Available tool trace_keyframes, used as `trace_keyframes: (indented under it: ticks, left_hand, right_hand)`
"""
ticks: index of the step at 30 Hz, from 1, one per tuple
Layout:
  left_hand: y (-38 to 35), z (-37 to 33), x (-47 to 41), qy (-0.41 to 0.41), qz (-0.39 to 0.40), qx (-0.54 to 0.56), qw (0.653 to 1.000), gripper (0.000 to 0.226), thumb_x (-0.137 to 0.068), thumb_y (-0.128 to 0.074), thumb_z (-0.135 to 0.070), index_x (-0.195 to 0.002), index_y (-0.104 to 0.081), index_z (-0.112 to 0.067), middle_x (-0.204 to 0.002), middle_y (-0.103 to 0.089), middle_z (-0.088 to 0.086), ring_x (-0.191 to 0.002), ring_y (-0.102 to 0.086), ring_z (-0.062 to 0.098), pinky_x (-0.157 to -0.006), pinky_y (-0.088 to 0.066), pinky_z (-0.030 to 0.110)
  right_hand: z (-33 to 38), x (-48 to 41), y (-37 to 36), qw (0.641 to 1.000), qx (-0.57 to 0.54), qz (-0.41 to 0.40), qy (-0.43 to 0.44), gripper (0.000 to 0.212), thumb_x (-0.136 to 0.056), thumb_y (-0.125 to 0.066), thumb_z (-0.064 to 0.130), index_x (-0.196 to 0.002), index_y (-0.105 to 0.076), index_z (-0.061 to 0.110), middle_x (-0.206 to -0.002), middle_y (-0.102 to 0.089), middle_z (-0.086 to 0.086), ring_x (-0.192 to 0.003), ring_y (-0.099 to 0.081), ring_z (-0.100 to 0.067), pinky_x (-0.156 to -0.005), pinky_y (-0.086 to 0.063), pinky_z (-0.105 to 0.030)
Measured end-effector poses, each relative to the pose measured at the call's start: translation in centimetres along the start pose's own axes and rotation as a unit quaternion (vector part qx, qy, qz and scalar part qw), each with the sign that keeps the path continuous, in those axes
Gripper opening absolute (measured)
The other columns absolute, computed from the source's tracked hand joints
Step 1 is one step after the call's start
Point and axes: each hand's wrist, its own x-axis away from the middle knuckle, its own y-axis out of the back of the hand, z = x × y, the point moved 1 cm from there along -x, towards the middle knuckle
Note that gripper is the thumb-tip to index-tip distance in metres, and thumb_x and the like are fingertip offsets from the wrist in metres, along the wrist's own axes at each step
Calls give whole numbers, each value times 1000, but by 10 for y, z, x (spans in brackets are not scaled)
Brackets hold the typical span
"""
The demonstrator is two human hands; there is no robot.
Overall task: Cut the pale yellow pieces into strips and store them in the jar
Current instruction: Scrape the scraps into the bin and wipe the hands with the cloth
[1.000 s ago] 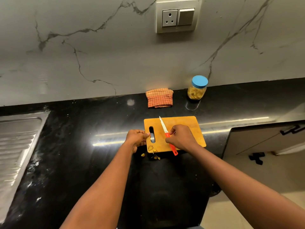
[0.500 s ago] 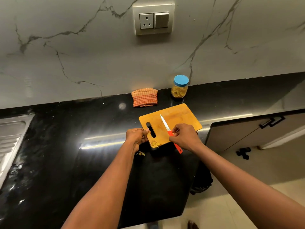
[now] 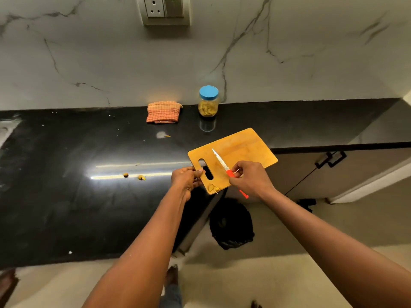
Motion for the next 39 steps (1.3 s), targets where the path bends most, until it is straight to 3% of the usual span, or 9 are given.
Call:
trace_keyframes:
  ticks: [2, 6, 12, 16, 19, 23, 27, 32, 39]
  left_hand:
    - [-19, 25, 16, -1, -14, 18, 1000, 19, -84, -68, 5, -103, -64, 3, -89, -71, 14, -69, -70, 22, -68, -61, 35]
    - [-55, 80, 50, 10, -28, 32, 999, 29, -85, -67, 5, -113, -62, 8, -85, -71, 13, -59, -69, 16, -50, -56, 26]
    - [-95, 165, 75, 64, -45, 66, 995, 34, -84, -68, 7, -117, -59, 8, -94, -72, 17, -71, -72, 23, -54, -57, 30]
    - [-108, 214, 66, 98, -59, 47, 992, 33, -84, -69, 6, -116, -61, 6, -101, -71, 19, -78, -71, 25, -57, -58, 32]
    - [-109, 248, 48, 120, -74, 35, 989, 32, -85, -68, 6, -116, -61, 5, -103, -71, 20, -75, -70, 23, -57, -59, 33]
    - [-95, 299, 14, 145, -101, 31, 984, 33, -87, -67, 3, -120, -60, 4, -97, -72, 12, -73, -70, 18, -55, -57, 28]
    - [-69, 349, -19, 163, -150, 59, 973, 41, -86, -69, 2, -125, -57, 3, -109, -71, 17, -86, -70, 22, -60, -59, 31]
    - [-44, 393, -52, 174, -210, 67, 960, 37, -84, -71, 3, -119, -61, 3, -109, -70, 17, -83, -70, 23, -61, -60, 33]
    - [-37, 424, -94, 199, -255, 56, 945, 18, -85, -70, 2, -102, -67, 0, -89, -71, 11, -75, -68, 21, -55, -57, 28]
  right_hand:
    - [-27, 14, 11, 1000, 7, 17, 14, 17, -81, -72, 35, -93, -67, 22, -81, -65, 9, -76, -62, -7, -70, -56, -29]
    - [-82, 38, 30, 998, 29, 49, 22, 21, -79, -72, 35, -96, -67, 25, -87, -66, 10, -74, -61, -6, -66, -56, -27]
    - [-163, 70, 36, 996, 3, 85, -6, 17, -80, -72, 37, -93, -67, 26, -86, -65, 11, -61, -58, -3, -52, -47, -22]
    - [-207, 89, 32, 991, -31, 127, -6, 17, -77, -73, 30, -93, -70, 27, -84, -66, 14, -73, -63, -5, -59, -52, -22]
    - [-237, 106, 21, 976, -21, 214, 44, 17, -79, -75, 30, -96, -73, 27, -81, -67, 14, -73, -62, 0, -64, -53, -21]
    - [-285, 116, -28, 954, 6, 292, 66, 19, -79, -73, 26, -99, -74, 27, -83, -68, 15, -76, -63, 0, -69, -55, -24]
    - [-322, 112, -93, 947, -8, 317, 51, 19, -77, -73, 23, -96, -74, 26, -84, -70, 13, -75, -64, -1, -72, -56, -29]
    - [-353, 106, -166, 938, -16, 345, 29, 20, -77, -73, 23, -96, -74, 28, -84, -70, 13, -75, -63, -2, -72, -55, -27]
    - [-384, 86, -231, 928, -12, 372, -11, 23, -80, -73, 24, -102, -74, 27, -95, -71, 10, -81, -62, -6, -75, -54, -25]
